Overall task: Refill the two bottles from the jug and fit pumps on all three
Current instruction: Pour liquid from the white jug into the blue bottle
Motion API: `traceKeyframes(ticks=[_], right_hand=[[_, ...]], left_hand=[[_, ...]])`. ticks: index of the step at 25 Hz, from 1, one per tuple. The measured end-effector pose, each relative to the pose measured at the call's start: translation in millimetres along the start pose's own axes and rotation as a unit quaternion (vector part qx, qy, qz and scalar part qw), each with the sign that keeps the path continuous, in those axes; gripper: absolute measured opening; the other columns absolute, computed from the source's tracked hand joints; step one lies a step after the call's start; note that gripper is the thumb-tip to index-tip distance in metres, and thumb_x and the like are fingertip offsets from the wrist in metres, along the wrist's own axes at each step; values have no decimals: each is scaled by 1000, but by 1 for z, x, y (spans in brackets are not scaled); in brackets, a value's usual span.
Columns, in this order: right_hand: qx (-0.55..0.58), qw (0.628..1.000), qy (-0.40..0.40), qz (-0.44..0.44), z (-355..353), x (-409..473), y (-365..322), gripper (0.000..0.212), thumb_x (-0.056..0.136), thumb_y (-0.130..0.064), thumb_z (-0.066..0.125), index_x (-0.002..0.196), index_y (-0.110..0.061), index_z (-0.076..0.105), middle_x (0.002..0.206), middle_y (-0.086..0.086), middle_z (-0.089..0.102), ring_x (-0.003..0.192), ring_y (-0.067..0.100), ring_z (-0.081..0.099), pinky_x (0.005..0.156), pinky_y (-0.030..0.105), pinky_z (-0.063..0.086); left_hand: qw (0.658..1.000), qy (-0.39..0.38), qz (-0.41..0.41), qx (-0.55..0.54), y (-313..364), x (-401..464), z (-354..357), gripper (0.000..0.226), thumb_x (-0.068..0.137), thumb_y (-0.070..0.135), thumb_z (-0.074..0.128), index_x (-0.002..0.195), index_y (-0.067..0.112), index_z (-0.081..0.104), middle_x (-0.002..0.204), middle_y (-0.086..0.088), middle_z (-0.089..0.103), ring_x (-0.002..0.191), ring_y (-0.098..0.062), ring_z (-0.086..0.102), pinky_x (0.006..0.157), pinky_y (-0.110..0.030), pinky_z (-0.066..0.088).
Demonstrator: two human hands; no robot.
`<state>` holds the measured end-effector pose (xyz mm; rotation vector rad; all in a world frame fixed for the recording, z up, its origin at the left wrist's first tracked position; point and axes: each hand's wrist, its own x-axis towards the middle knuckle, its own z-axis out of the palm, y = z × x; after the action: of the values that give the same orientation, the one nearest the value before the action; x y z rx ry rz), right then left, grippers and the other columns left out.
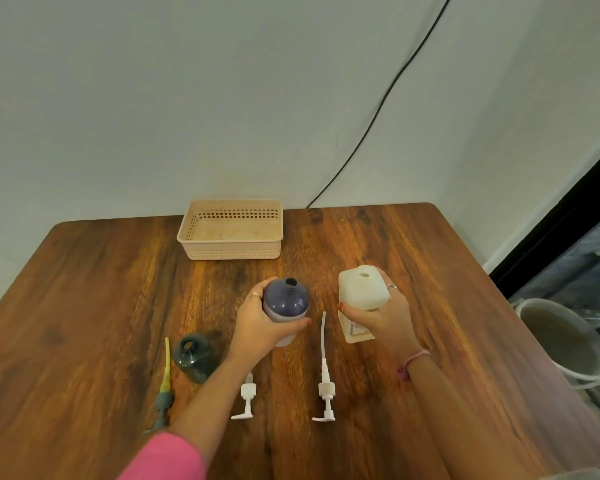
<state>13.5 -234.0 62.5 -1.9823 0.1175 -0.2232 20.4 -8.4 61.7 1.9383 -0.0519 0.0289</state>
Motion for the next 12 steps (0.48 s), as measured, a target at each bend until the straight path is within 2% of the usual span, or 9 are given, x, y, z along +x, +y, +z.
traceKeyframes(ticks=[2,4,7,9,12], right_hand=[[-19,999,4,-31,0,9,-26,78,65,-21,85,131,-20,44,113,-3,58,99,8,58,65,3,48],[-24,998,2,-54,0,18,-54,78,65,-23,85,131,-20,44,115,-1,58,102,11,58,66,4,48],[-32,996,1,-89,-1,30,-94,67,63,-26,86,118,-34,48,108,-5,62,99,10,62,70,17,55],[-37,992,5,-119,-4,36,-120,62,60,-27,86,111,-38,52,103,-9,64,95,7,63,73,25,55],[-76,984,7,-162,-10,45,-150,62,58,-27,86,111,-30,55,101,-10,64,93,5,62,73,22,53]], left_hand=[[1000,14,23,-8,23,8,-9,79,54,28,91,118,37,45,110,23,55,101,1,56,74,-10,47],[998,23,45,-23,46,14,-20,75,55,26,91,112,43,46,107,24,56,100,11,54,71,-7,48],[996,29,73,-29,75,23,-36,71,58,21,90,107,44,45,102,25,54,93,24,49,66,-1,44],[996,32,79,-27,88,29,-45,71,58,22,89,109,40,44,100,24,54,89,20,52,63,-1,44],[995,35,96,-15,103,37,-59,71,58,22,89,111,38,44,98,23,55,86,8,56,61,-2,45]])
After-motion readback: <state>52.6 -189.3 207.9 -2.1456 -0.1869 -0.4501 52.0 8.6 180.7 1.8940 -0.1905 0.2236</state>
